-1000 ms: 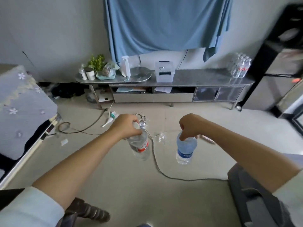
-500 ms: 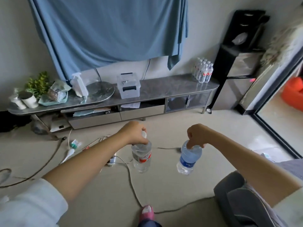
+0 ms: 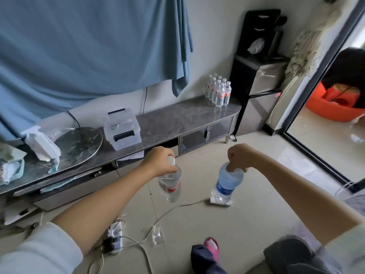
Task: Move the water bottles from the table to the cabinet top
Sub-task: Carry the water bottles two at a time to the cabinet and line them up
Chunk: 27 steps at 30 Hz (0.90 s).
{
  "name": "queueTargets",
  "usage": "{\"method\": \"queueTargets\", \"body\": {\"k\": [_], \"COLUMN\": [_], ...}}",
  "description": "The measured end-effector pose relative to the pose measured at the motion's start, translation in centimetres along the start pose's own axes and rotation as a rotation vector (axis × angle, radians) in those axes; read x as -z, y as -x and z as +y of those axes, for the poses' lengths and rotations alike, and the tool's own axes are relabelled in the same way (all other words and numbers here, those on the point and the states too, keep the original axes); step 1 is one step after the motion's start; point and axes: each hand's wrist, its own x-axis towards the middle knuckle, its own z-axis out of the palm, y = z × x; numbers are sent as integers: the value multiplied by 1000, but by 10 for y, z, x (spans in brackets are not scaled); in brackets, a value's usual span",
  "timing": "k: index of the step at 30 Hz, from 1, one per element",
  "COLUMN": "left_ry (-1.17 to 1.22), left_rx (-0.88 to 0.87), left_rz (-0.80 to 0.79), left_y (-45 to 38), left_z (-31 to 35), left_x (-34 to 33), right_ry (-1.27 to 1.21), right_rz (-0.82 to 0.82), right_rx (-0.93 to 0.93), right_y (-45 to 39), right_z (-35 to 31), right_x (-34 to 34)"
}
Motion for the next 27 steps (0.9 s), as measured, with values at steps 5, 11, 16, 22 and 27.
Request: {"method": "queueTargets", "body": {"k": [5, 11, 16, 22, 27], "left_ry": [12, -18, -30, -7, -61], "left_rx": [-16, -17, -25, -29, -91], "left_rz": [-38, -80, -50, -61, -125], "left_y": [-86, -206, -290, -391, -483], "left_z": [4, 22, 29, 40, 48], "left_x": [5, 10, 9, 15, 20], "right_ry": [15, -1, 6, -29, -89], "right_rz": [-42, -25, 41, 68, -24], "right_rx": [-12, -14, -9, -35, -115], "right_y": [-73, -177, -250, -333, -407], "right_z": [18, 59, 85, 118, 150], "right_x": [33, 86, 127, 171, 208]}}
